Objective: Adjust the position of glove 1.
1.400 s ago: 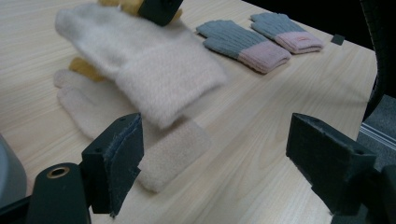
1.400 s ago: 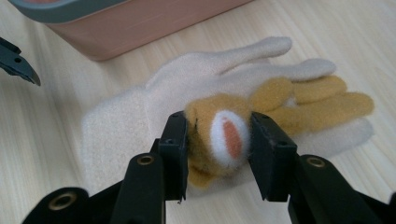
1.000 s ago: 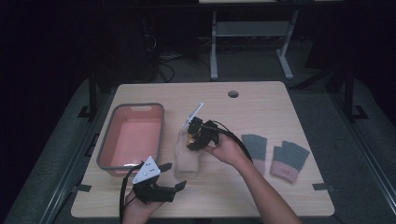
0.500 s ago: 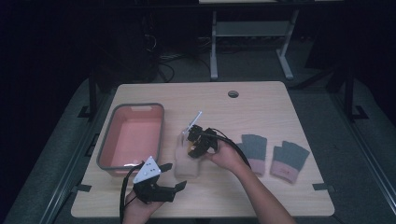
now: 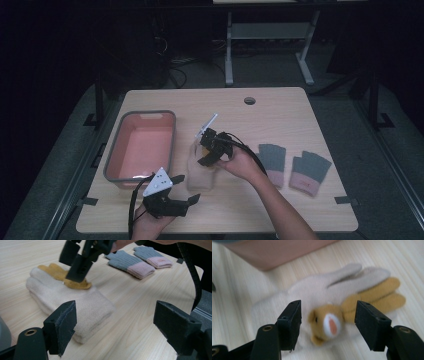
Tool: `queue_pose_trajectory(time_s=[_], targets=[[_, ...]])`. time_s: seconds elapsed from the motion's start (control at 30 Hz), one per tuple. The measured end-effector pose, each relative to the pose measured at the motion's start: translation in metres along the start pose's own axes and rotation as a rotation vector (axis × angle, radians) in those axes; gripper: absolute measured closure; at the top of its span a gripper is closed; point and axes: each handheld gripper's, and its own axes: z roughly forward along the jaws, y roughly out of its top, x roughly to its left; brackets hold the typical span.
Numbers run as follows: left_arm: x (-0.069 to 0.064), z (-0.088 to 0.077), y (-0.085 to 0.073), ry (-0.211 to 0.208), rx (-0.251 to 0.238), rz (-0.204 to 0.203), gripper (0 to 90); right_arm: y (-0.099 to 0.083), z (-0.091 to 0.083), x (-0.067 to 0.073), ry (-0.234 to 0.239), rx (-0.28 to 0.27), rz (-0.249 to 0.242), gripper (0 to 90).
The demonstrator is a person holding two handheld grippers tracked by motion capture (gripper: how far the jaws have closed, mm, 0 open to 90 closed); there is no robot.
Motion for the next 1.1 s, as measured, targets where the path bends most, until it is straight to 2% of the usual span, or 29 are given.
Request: queue_pose_trajectory(time_s=[0.27, 0.33, 0.43, 0.63, 0.83, 1.1], targets=[[0.000, -0.001, 0.000, -0.001, -0.003, 0.001, 18.7, 0.009, 0.021, 0.003, 0.025, 0.040, -0.015, 37.9], [0.002, -0.001, 0.000, 0.002, -0.003, 0.003, 18.7, 0.011, 0.023, 0.003, 0.031, 0.034, -0.017, 37.7], [0.002, -0.001, 0.000, -0.001, -0.008, -0.004, 18.7, 0.013, 0.026, 0.004, 0.030, 0.030, -0.016, 37.6], [0.000, 0.000, 0.000, -0.002, -0.003, 0.007, 18.7, 0.015, 0.041, 0.006, 0.025, 0.072, -0.026, 39.9], [0.000, -0.001, 0.000, -0.001, -0.004, 0.006, 18.8, 0.015, 0.047, 0.008, 0.007, 0.099, -0.040, 42.2], [0.000, -0.001, 0.001, -0.001, -0.010, 0.003, 18.8, 0.011, 0.045, 0.008, 0.003, 0.099, -0.043, 44.5]])
